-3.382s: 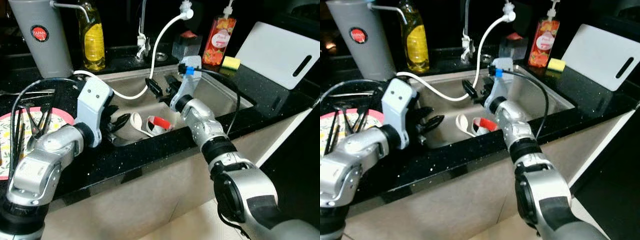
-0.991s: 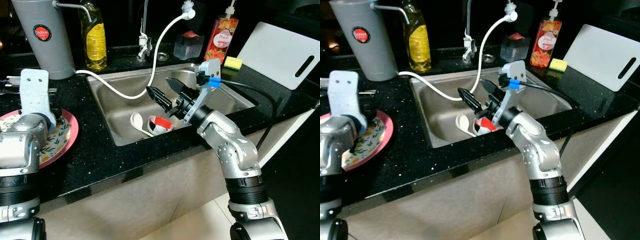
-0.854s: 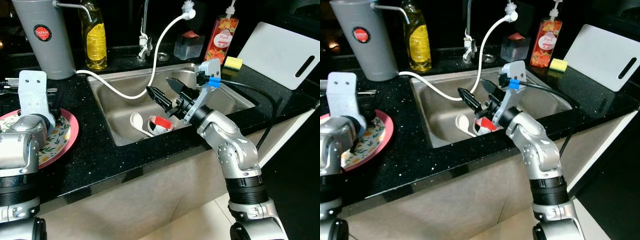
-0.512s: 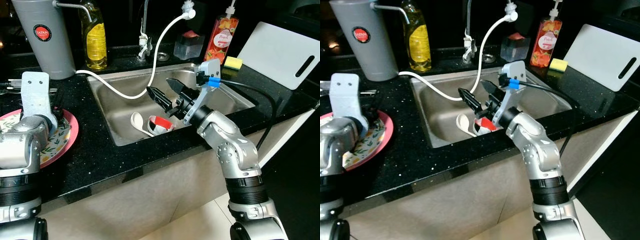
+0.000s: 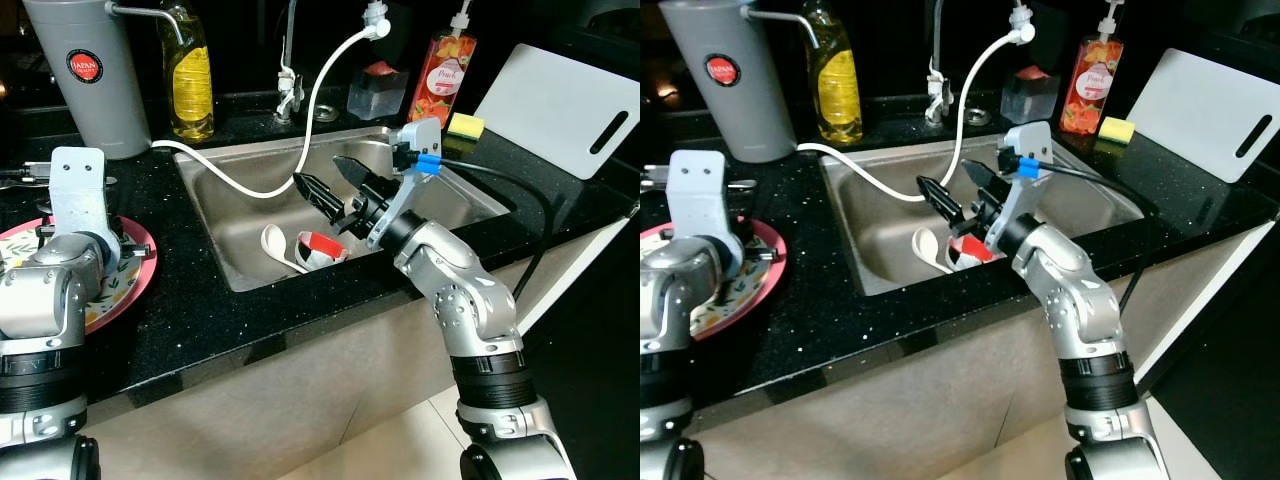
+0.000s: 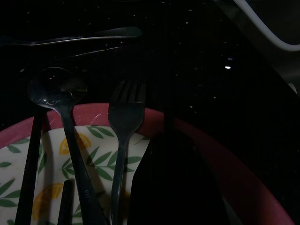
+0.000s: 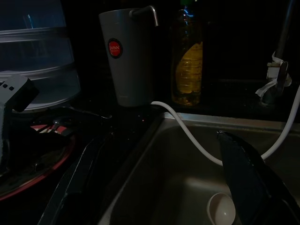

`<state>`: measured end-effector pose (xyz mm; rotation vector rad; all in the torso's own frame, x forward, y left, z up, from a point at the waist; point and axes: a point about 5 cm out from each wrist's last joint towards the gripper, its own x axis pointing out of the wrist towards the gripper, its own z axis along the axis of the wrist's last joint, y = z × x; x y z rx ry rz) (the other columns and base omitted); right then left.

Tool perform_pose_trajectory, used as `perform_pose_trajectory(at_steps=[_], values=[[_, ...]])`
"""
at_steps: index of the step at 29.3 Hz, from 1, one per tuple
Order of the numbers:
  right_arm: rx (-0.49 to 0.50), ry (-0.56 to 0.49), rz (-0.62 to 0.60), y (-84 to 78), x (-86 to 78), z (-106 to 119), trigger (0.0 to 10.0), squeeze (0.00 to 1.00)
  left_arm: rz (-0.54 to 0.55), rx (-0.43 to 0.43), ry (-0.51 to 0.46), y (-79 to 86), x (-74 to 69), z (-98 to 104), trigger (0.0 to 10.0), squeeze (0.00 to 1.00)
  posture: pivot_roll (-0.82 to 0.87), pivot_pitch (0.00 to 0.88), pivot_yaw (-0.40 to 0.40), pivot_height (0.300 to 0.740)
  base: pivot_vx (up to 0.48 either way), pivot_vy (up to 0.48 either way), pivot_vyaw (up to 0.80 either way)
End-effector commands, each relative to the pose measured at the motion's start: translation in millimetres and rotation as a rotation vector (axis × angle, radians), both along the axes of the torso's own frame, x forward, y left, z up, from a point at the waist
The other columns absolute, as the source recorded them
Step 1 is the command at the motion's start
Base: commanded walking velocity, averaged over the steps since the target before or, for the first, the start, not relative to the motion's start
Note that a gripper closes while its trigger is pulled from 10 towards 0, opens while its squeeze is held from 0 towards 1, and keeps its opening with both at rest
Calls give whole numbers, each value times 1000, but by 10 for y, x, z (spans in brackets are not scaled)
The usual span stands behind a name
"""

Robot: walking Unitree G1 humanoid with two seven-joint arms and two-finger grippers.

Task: Kitchen organization

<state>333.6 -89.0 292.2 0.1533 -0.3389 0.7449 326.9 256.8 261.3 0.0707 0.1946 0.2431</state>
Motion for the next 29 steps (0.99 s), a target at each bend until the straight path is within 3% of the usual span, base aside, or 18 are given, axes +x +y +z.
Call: perform_pose_trajectory(at_steps=[1, 5, 6, 7, 8, 19, 21, 27, 29], values=[[14, 9, -10, -49, -1, 0, 10000, 0, -4, -19, 33, -14, 9, -84, 0, 0, -27, 100, -63, 740, 0, 0, 0], [18, 6, -13, -56, 3, 14, 10000, 0, -17, -4, -21, -30, 21, -2, 0, 0, -27, 100, -63, 740, 0, 0, 0], [19, 6, -15, -59, 4, 17, 10000, 0, -22, 8, -47, -40, 23, 38, 3804, 0, -28, 100, -64, 740, 0, 0, 0], [19, 5, -15, -60, 4, 18, 10000, 0, -25, 15, -64, -46, 23, 64, 3804, 0, -28, 100, -64, 740, 0, 0, 0], [20, 5, -16, -62, 5, 19, 10000, 0, -31, 26, -91, -59, 23, 108, 10000, 0, -28, 100, -64, 740, 0, 0, 0], [39, 6, -20, -75, 8, 37, 10000, 0, -70, 97, -260, -137, -10, 390, 10000, 0, -28, 98, -63, 740, 0, 0, 0], [53, 7, -15, -77, 7, 54, 10000, 0, -99, 113, -324, -177, -31, 489, 10000, 0, -28, 98, -63, 740, 0, 0, 0], [79, 7, 0, -78, 0, 78, 10000, 0, -177, 125, -384, -282, -49, 563, 10000, 0, -28, 92, -68, 740, 0, 0, 0], [93, 6, 9, -79, -9, 98, 10000, 0, -251, 139, -414, -385, -71, 586, 10000, 0, -34, 90, -69, 740, 0, 0, 0]])
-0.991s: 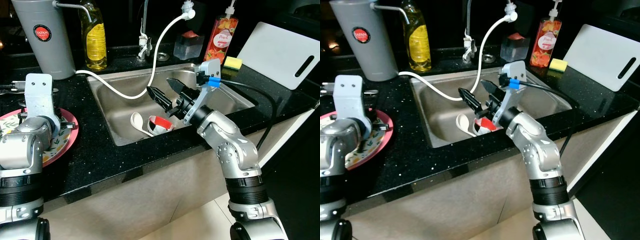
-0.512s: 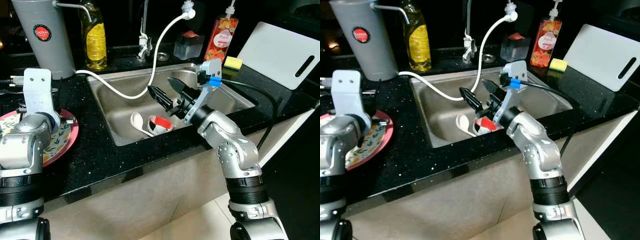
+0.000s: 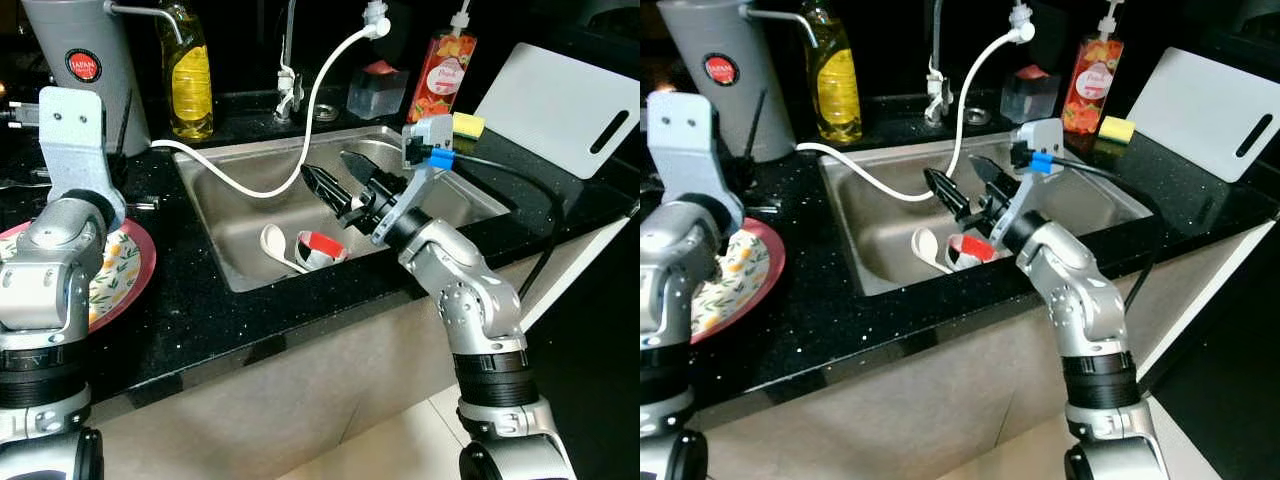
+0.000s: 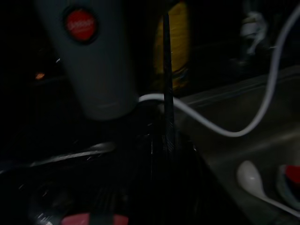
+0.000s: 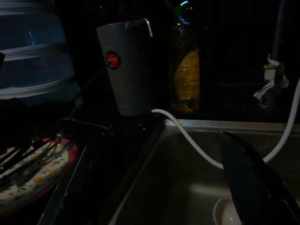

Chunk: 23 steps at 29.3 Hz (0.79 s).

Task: Kitchen organization

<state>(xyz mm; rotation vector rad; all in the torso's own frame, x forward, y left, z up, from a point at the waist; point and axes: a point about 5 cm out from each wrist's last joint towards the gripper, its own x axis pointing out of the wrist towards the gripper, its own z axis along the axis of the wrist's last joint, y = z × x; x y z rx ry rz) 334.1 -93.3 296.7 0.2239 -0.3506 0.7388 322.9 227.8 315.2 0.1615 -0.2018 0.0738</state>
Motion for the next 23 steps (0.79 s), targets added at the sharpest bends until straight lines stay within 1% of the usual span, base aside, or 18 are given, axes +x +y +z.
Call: perform_pose_trajectory(at_steps=[1, 4, 8, 9, 12, 13, 15, 16, 17, 18, 20, 23], values=[[31, -11, 9, -35, -19, 67, 10000, 0, -81, 28, -41, -126, -34, 48, 10000, 0, -34, 90, -69, 740, 0, 0, 0], [51, -16, 25, -36, -36, 99, 10000, 0, -111, 36, -55, -170, -42, 52, 10000, 0, -40, 89, -67, 740, 0, 0, 0], [126, -21, 74, -59, -78, 186, 10000, 0, -179, 50, -94, -266, -65, 92, 10000, 0, -42, 89, -66, 740, 0, 0, 0], [126, -21, 74, -59, -78, 186, 10000, 0, -179, 50, -94, -266, -65, 92, 10000, 0, -42, 89, -66, 740, 0, 0, 0], [169, -19, 106, -75, -99, 225, 10000, 0, -264, 59, -123, -343, -92, 115, 10000, 0, -44, 90, -66, 740, 0, 0, 0], [169, -19, 106, -75, -99, 225, 10000, 0, -264, 59, -123, -343, -92, 115, 10000, 0, -44, 90, -66, 740, 0, 0, 0], [183, -15, 126, -77, -109, 237, 10000, 0, -326, 86, -131, -411, -125, 116, 10000, 0, -45, 90, -69, 740, 0, 0, 0], [185, -13, 143, -72, -118, 241, 10000, 0, -377, 100, -131, -471, -154, 108, 10000, 0, -44, 92, -71, 740, 0, 0, 0], [185, -13, 169, -58, -139, 247, 10000, 0, -458, 117, -131, -565, -203, 91, 10000, 0, -44, 92, -72, 740, 0, 0, 0], [185, -13, 169, -58, -139, 247, 10000, 0, -458, 117, -131, -565, -203, 91, 10000, 0, -44, 92, -72, 740, 0, 0, 0], [178, -17, 194, -33, -165, 250, 10000, 0, -529, 128, -128, -649, -243, 73, 10000, 0, -45, 93, -74, 740, 0, 0, 0], [175, -19, 207, -19, -179, 253, 10000, 0, -553, 133, -124, -682, -253, 64, 10000, 0, -46, 93, -73, 740, 0, 0, 0]])
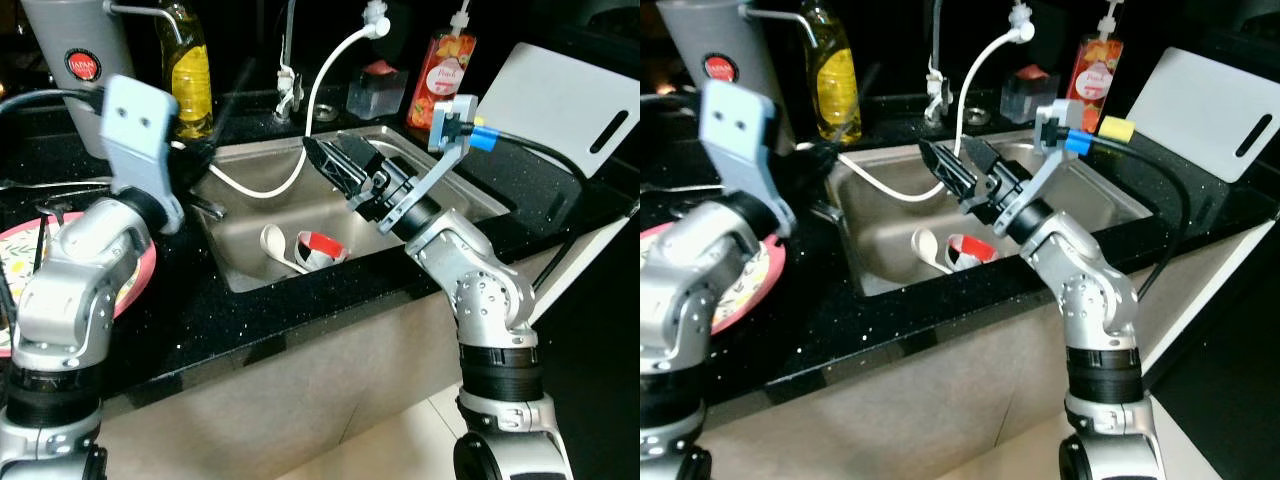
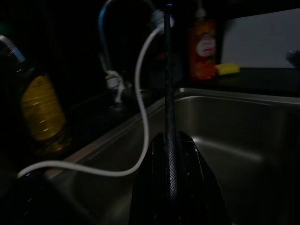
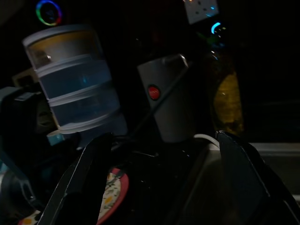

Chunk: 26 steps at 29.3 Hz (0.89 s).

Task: Kitchen organization

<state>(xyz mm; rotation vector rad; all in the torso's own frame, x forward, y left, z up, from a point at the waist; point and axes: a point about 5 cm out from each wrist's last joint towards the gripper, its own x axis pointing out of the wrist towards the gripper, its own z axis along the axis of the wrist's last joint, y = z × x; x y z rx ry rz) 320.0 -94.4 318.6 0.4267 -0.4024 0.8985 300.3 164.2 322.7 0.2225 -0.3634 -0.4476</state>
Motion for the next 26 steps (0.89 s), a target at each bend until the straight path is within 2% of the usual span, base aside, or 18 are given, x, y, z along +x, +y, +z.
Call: perform_pose_trajectory(at_steps=[1, 10, 14, 22, 23, 24, 25, 26], values=[[-2, -20, 27, 9, -52, 36, 10000, 0, -55, 16, 2, -84, -31, -25, 10000, 0, -48, 93, -73, 740, 0, 0, 0], [39, -8, 129, 73, -137, 55, 10000, 0, -262, 4, 3, -315, -142, -25, 10000, 0, -56, 94, -68, 740, 0, 0, 0], [100, 23, 169, 75, -149, 61, 10000, 0, -320, -18, -1, -366, -184, -6, 10000, 0, -57, 94, -69, 740, 0, 0, 0], [135, 54, 189, 66, -131, 60, 10000, 0, -382, -26, -3, -411, -240, -9, 10000, 0, -58, 93, -72, 740, 0, 0, 0], [137, 59, 188, 62, -129, 58, 7843, 0, -388, -24, -1, -413, -248, -15, 10000, 0, -58, 94, -72, 740, 0, 0, 0], [137, 59, 188, 62, -129, 58, 7843, 0, -388, -24, -1, -413, -248, -15, 10000, 0, -58, 94, -72, 740, 0, 0, 0], [136, 61, 184, 59, -126, 56, 5804, 0, -397, -26, 1, -417, -256, -18, 10000, 0, -58, 94, -72, 740, 0, 0, 0], [137, 64, 182, 56, -124, 54, 5608, 0, -406, -28, 4, -422, -265, -21, 10000, 0, -59, 94, -72, 740, 0, 0, 0]])
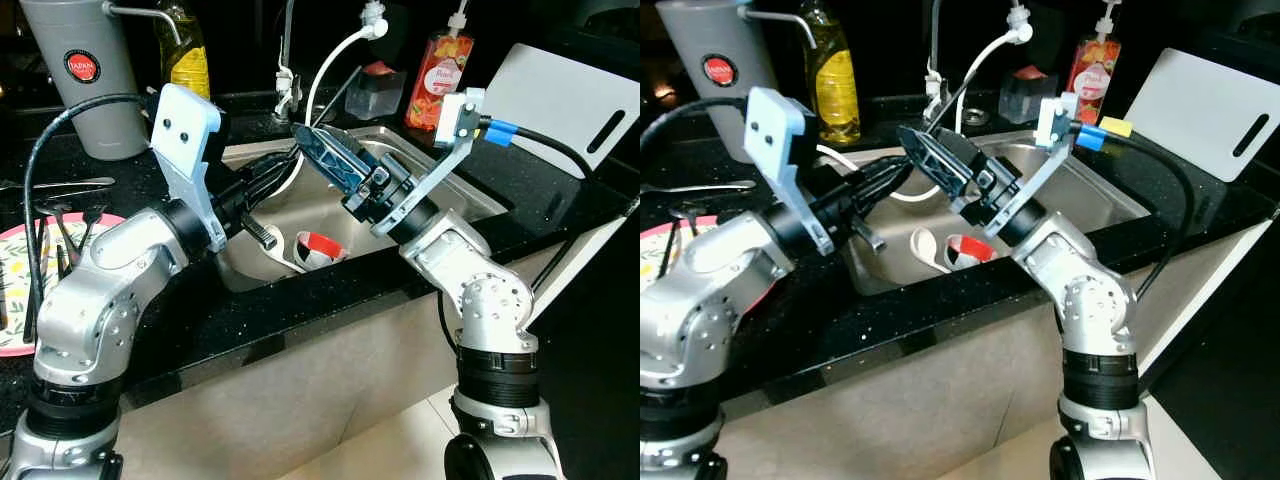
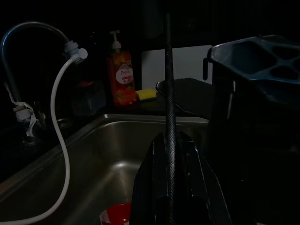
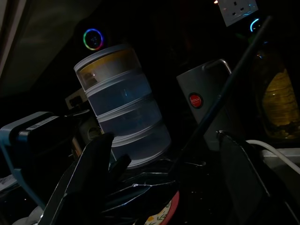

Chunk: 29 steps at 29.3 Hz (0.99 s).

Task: Kitchen organization

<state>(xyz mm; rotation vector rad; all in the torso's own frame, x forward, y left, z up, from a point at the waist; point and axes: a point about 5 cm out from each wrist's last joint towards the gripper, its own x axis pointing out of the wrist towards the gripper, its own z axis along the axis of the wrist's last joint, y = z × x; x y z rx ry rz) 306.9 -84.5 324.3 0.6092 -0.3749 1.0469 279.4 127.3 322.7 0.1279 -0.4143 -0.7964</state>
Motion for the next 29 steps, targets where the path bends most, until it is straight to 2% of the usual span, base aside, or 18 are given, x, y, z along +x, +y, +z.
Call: perform_pose_trajectory(at_steps=[1, 2, 3, 4, 5, 6, 8, 9, 18, 21, 22, 24, 25, 27, 28, 29], values=[[12, 12, -7, -43, 7, -3, 5608, 0, -45, 3, 6, -52, -56, -21, 10000, 0, -59, 94, -72, 740, 0, 0, 0], [14, 14, -8, -45, 8, -3, 4824, 0, -56, 2, 7, -59, -65, -24, 10000, 0, -58, 94, -72, 740, 0, 0, 0], [15, 16, -8, -47, 9, -1, 4824, 0, -60, 6, 9, -64, -69, -31, 10000, 0, -59, 94, -72, 740, 0, 0, 0], [18, 16, -7, -50, 10, 3, 4157, 0, -61, 9, 11, -66, -69, -38, 10000, 0, -59, 94, -72, 740, 0, 0, 0], [21, 17, -8, -55, 12, 10, 3333, 0, -60, 13, 15, -65, -64, -49, 10000, 0, -59, 94, -72, 740, 0, 0, 0], [22, 18, -8, -58, 14, 13, 1647, 0, -59, 14, 16, -64, -63, -52, 10000, 0, -59, 94, -72, 740, 0, 0, 0], [23, 19, -9, -59, 14, 15, 1647, 0, -59, 15, 16, -63, -63, -54, 10000, 0, -59, 94, -73, 740, 0, 0, 0], [24, 19, -10, -63, 15, 17, 0, 0, -60, 16, 16, -64, -67, -54, 10000, 0, -58, 95, -74, 740, 0, 0, 0], [32, 23, -11, -70, 15, 26, 0, 0, -54, 17, 16, -60, -78, -51, 10000, 0, -58, 95, -75, 740, 0, 0, 0], [32, 26, -17, -74, 22, 28, 0, 0, -20, 19, 13, -55, -51, -43, 10000, 0, -56, 95, -75, 740, 0, 0, 0], [27, 25, -20, -73, 23, 27, 471, 0, -2, 18, 13, -49, -32, -41, 10000, 0, -57, 95, -74, 740, 0, 0, 0], [23, 25, -21, -72, 24, 27, 471, 0, 9, 16, 12, -45, -21, -40, 10000, 0, -57, 95, -74, 740, 0, 0, 0], [17, 27, -25, -69, 28, 21, 10000, 0, 21, 11, 13, -36, -7, -36, 10000, 0, -58, 96, -73, 740, 0, 0, 0], [6, 30, -33, -63, 34, 11, 10000, 0, 35, -8, 18, -21, 14, -28, 10000, 0, -58, 96, -72, 740, 0, 0, 0], [1, 31, -39, -62, 37, 5, 10000, 0, 46, -22, 21, -9, 30, -21, 10000, 1000, -58, 96, -71, 740, 0, 0, 0], [-2, 31, -42, -62, 39, 1, 10000, 0, 53, -31, 22, -1, 40, -17, 10000, 1000, -58, 96, -71, 740, 0, 0, 0]])
